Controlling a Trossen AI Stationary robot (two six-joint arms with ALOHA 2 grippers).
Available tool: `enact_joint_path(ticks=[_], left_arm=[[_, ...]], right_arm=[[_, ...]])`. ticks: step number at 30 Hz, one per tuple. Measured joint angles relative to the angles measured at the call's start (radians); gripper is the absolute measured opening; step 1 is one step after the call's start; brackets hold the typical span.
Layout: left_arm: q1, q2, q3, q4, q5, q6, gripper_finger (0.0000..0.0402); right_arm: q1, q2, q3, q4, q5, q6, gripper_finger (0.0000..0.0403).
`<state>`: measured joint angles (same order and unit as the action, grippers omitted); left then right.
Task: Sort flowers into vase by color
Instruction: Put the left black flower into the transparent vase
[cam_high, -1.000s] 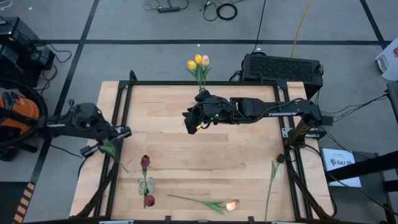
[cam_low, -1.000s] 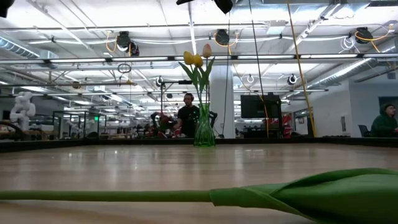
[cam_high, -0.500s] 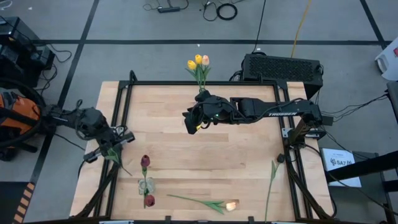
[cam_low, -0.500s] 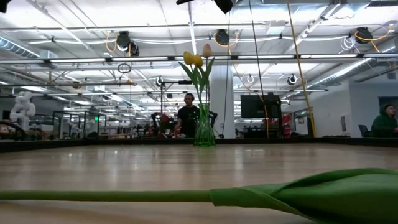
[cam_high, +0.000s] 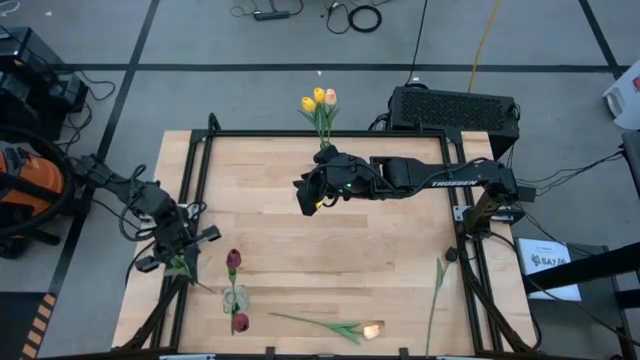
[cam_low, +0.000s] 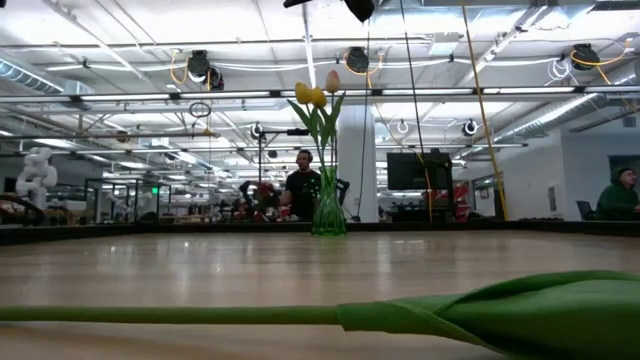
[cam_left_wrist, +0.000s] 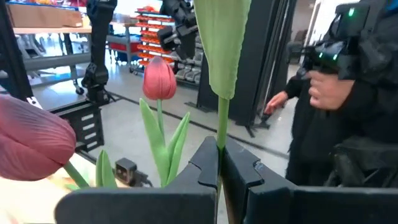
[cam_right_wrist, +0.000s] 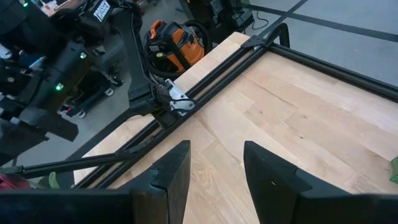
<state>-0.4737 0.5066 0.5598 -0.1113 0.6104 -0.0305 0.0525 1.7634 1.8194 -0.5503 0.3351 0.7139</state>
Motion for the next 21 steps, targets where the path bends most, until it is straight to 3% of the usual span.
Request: enact_joint_path(ticks=[5, 21], left_arm=[[-0.038, 0.045, 0.0, 0.0, -0.045, 0.055, 0.0003], [-0.046, 0.134, -0.002, 0.062, -0.053, 0.063, 0.0003]], right_arm=[[0.0, 0.0, 0.0, 0.0, 0.0, 0.0, 0.0141], [0.0, 0.0, 0.0, 0.0, 0.0, 0.0, 0.0141]])
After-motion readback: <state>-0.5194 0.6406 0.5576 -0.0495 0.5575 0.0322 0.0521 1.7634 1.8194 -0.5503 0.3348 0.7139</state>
